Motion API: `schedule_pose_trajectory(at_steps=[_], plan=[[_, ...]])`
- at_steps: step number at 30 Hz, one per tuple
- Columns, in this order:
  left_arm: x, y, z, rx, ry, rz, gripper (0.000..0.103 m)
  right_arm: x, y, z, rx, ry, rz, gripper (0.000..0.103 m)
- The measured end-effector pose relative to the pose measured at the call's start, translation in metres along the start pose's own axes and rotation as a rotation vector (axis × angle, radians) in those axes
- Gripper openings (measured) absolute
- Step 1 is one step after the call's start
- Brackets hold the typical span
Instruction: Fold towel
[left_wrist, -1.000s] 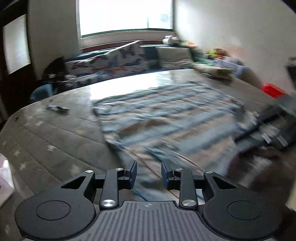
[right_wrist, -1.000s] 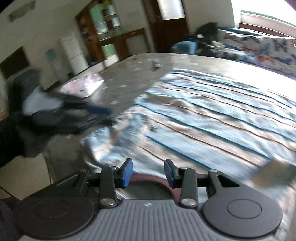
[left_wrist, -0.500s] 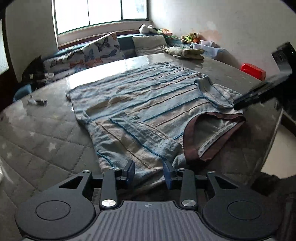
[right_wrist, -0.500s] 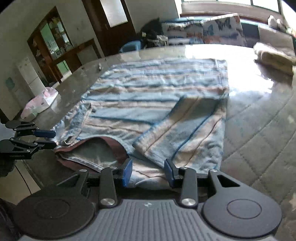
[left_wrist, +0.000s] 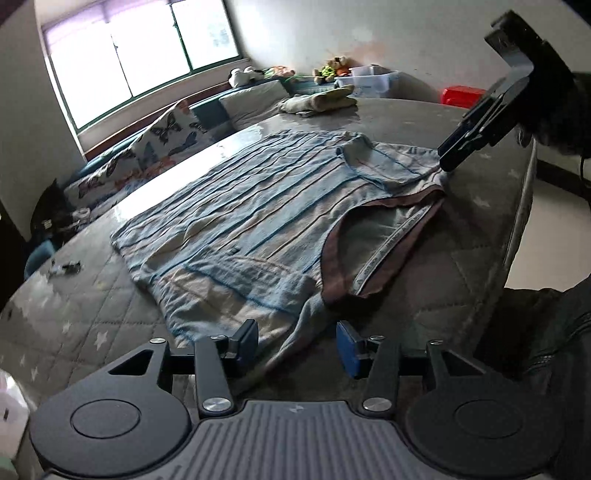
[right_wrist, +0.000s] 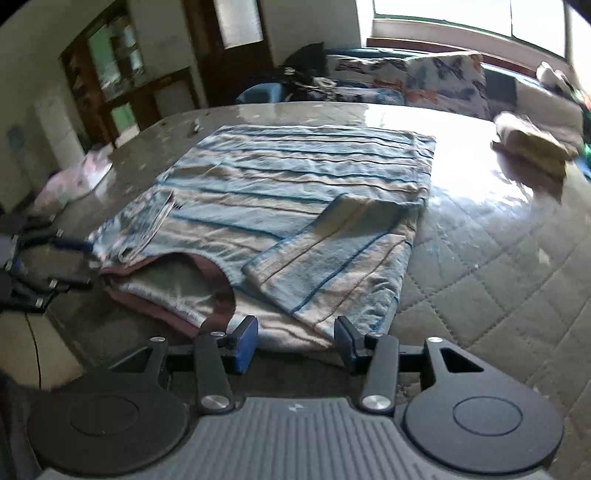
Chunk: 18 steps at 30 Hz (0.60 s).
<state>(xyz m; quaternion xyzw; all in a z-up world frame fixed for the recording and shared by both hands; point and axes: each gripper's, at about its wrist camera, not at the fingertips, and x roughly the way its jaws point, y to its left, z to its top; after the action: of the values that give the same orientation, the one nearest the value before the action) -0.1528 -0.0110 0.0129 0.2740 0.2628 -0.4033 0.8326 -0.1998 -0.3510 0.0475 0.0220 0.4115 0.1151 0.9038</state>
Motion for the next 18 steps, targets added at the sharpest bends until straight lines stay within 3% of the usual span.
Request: schedule_pose_trajectory(at_steps=[2,4,6,8,10,18], plan=[[0.004,-0.004,0.001,0.022,-0.008,-0.004,0.05,0.0,0.006,-0.003,-0.041,0.013,-0.004,0.048],[0.008,-0.008,0.001,0.047,-0.011,-0.007,0.05,0.001,0.013,-0.006,-0.091,0.016,-0.018,0.056],[0.013,-0.01,0.002,0.057,-0.015,-0.009,0.049,0.003,0.02,-0.01,-0.143,0.017,-0.029,0.057],[0.016,-0.009,0.004,0.049,-0.02,-0.018,0.038,0.004,0.026,-0.014,-0.191,0.015,-0.032,0.059],[0.018,-0.007,0.008,0.031,-0.021,-0.023,0.02,0.005,0.032,-0.017,-0.232,0.009,-0.032,0.061],[0.012,0.026,0.036,-0.087,-0.073,-0.035,0.015,0.012,0.04,-0.013,-0.351,-0.032,-0.056,0.061]])
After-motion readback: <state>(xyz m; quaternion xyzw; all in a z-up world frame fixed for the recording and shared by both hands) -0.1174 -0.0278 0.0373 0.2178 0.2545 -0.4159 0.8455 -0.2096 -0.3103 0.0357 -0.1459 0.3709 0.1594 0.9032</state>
